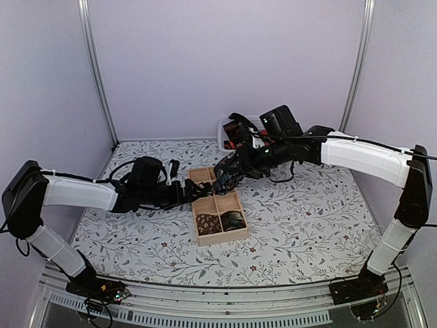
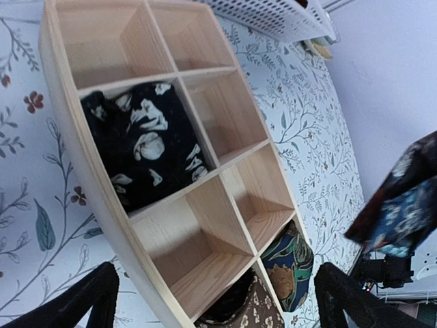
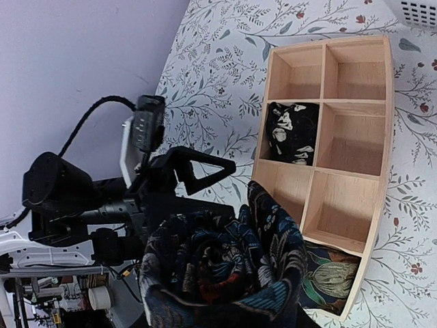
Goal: Roll the ties
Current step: Move the storage box to the center of the board, then place the tie in the storage box, then adjust the tie in the storage box.
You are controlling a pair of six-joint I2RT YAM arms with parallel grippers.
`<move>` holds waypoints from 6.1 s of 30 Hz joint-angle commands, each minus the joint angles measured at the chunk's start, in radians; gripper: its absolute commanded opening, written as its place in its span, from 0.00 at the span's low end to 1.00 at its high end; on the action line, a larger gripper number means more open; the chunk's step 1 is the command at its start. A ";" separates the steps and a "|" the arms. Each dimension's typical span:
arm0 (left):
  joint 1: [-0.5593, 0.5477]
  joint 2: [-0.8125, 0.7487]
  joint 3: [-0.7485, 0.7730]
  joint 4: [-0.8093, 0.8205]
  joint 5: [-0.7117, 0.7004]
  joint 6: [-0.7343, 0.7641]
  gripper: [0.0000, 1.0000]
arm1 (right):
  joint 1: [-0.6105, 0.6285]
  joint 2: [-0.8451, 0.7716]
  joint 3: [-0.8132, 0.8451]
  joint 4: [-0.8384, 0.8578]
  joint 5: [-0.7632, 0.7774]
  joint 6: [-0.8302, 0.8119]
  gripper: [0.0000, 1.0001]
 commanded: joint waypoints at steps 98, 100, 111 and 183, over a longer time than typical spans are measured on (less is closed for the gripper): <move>0.055 -0.160 -0.120 -0.035 -0.047 0.120 1.00 | 0.167 0.468 0.351 -0.347 0.569 -0.172 0.68; 0.056 -0.161 -0.120 -0.036 -0.046 0.121 1.00 | 0.167 0.459 0.357 -0.355 0.577 -0.175 0.71; 0.055 -0.168 -0.116 -0.045 -0.050 0.120 1.00 | 0.167 0.347 0.392 -0.396 0.633 -0.193 0.73; 0.055 -0.182 -0.098 -0.070 -0.070 0.125 1.00 | 0.082 0.316 0.194 -0.240 0.271 -0.259 0.16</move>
